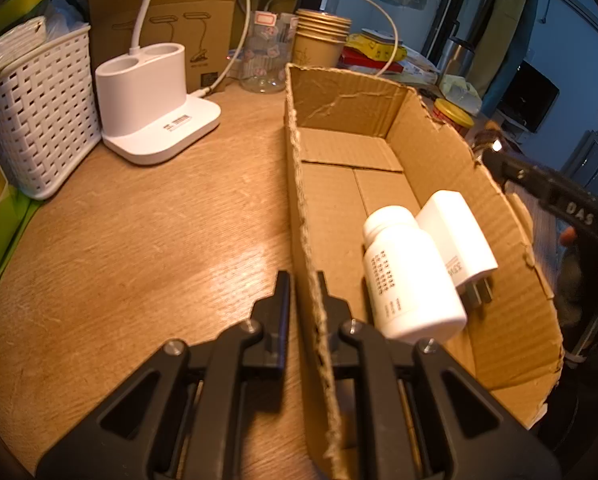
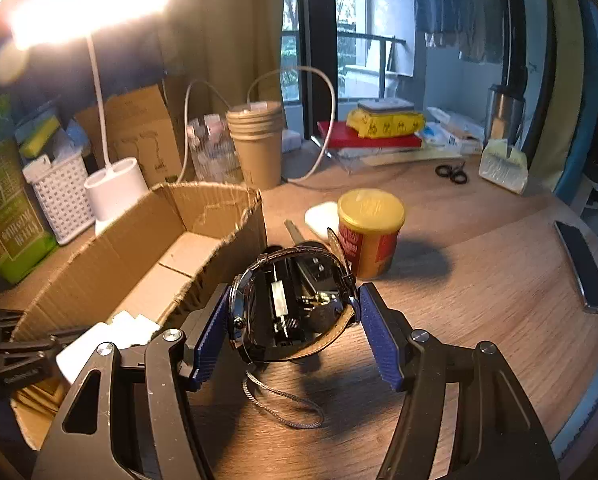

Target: Organize rigid objects

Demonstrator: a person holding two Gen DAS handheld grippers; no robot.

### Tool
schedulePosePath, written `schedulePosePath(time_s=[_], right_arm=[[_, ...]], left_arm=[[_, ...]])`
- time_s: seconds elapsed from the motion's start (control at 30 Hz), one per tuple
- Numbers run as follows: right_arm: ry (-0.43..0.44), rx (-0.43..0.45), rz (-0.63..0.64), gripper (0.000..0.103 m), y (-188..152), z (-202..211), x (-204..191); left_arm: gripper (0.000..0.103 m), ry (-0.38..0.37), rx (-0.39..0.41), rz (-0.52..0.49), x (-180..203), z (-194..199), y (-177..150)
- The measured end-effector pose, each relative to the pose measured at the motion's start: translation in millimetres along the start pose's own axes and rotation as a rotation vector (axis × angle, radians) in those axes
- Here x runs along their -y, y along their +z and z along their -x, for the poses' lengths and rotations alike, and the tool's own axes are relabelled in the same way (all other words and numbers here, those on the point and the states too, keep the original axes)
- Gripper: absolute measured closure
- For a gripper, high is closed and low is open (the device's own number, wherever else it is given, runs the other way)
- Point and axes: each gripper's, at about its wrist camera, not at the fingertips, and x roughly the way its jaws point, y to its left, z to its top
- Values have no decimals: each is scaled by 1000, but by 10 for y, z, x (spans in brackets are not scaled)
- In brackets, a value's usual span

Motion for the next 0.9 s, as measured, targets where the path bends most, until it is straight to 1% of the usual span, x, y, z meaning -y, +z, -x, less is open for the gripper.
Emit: schedulePosePath(time_s=[0.2,0.47,0.6,0.73,0.9], right_arm=[[11,48,9,36,98,179,-67],[41,93,42,36,237,319,-263],[61,104,70,36,291,322,-380],[104,117,113,36,319,307,-538],[140,114,169,36,333,254,-762]], left_arm=[[92,0,0,0,0,0,0],[92,0,0,0,1,0,0],[92,0,0,0,1,0,0],[92,0,0,0,1,1,0],[92,0,0,0,2,1,0]])
